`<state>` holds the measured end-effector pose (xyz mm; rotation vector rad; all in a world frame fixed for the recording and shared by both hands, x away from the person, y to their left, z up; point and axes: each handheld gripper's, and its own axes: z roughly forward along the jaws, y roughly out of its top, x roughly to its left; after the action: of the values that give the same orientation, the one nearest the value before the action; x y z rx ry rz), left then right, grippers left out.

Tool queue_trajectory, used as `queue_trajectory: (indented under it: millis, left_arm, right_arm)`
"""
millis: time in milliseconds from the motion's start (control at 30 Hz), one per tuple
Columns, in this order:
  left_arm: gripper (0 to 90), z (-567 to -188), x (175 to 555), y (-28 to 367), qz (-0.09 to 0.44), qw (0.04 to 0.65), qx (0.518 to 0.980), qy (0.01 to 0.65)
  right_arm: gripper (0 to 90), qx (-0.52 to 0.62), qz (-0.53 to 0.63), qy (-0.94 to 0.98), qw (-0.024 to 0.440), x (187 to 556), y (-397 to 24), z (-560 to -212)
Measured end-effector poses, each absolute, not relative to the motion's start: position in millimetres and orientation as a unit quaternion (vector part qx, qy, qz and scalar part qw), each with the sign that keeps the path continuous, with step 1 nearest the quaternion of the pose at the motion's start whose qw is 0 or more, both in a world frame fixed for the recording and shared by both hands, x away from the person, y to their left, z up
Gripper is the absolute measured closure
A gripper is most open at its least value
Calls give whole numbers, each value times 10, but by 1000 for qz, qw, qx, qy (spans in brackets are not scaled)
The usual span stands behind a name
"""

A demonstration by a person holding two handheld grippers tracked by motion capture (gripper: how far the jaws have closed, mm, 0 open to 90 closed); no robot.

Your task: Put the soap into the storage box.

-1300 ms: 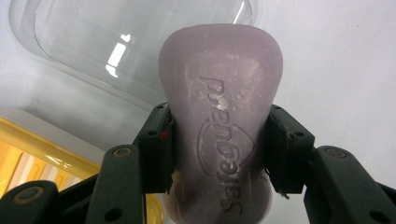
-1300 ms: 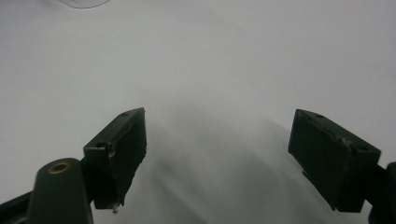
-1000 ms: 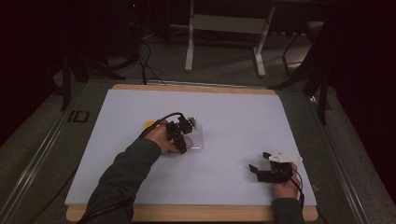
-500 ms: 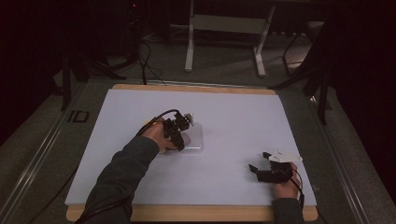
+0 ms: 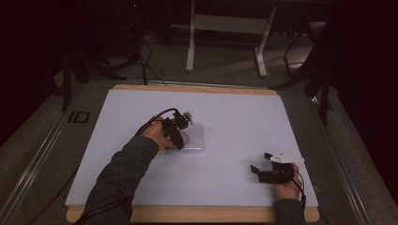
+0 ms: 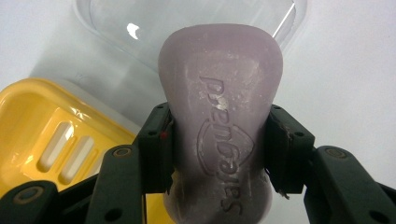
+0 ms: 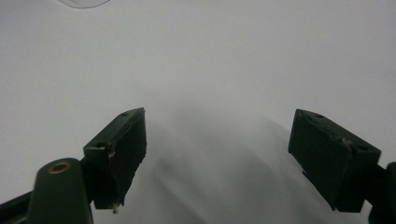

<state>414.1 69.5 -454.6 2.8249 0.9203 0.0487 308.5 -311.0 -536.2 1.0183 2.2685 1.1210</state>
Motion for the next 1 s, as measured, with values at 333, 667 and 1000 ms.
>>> queue_trajectory:
  millis: [333, 667, 1000]
  left_arm:
    - [498, -4555, 4176, 743, 18, 83, 944, 320]
    - [498, -4559, 4198, 796, 19, 81, 941, 329]
    - [498, -4554, 4241, 887, 19, 83, 936, 342]
  right_arm:
    - [190, 365, 402, 814, 206, 3085, -3109, -5363]
    - [190, 365, 402, 814, 206, 3083, -3108, -5363]
    - [190, 365, 402, 814, 206, 3083, -3107, -5363]
